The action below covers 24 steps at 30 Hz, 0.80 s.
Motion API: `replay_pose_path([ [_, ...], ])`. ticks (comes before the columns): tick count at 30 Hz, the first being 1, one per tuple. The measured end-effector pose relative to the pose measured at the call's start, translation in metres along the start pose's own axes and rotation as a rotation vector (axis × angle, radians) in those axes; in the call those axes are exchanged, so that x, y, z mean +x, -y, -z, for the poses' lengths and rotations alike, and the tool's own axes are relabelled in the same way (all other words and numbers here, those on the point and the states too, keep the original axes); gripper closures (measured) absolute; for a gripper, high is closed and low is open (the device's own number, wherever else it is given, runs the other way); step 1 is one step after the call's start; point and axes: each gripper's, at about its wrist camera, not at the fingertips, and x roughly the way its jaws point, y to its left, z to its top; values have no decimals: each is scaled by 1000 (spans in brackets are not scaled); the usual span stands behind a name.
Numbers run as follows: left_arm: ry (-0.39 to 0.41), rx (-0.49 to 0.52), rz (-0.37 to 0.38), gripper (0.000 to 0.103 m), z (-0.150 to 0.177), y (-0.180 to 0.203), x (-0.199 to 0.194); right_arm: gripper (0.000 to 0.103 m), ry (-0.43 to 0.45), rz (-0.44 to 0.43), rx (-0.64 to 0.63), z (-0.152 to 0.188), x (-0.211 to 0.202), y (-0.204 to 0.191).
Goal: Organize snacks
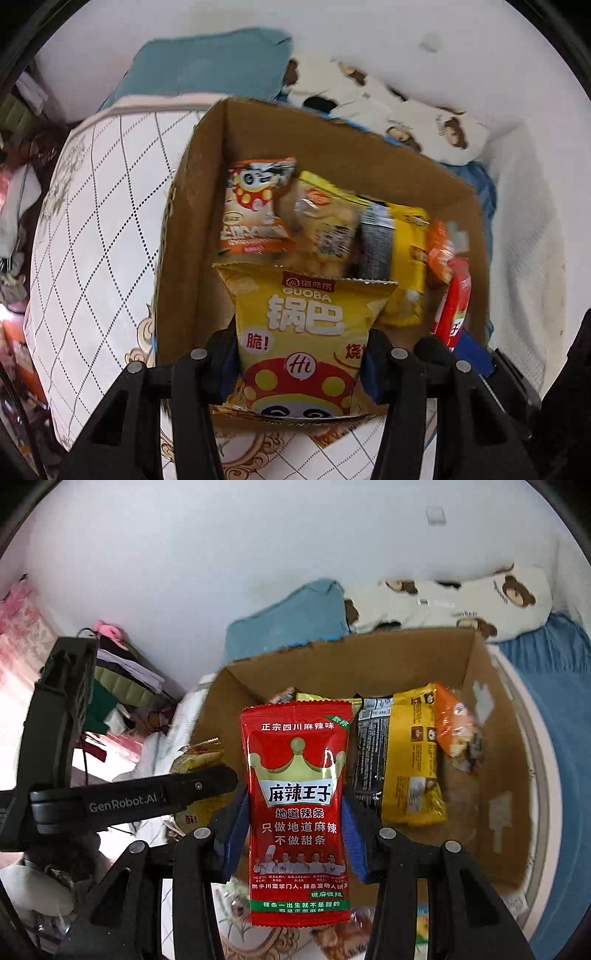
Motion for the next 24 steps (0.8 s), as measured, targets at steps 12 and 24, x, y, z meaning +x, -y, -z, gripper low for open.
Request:
replay_pose_path([
  [12,-135,-30,-30,39,-9,-7,46,15,-204,-17,76,10,88,14],
  [24,-138,4,-92,3,0,3,41,5,-215,181,17,20,75,34],
])
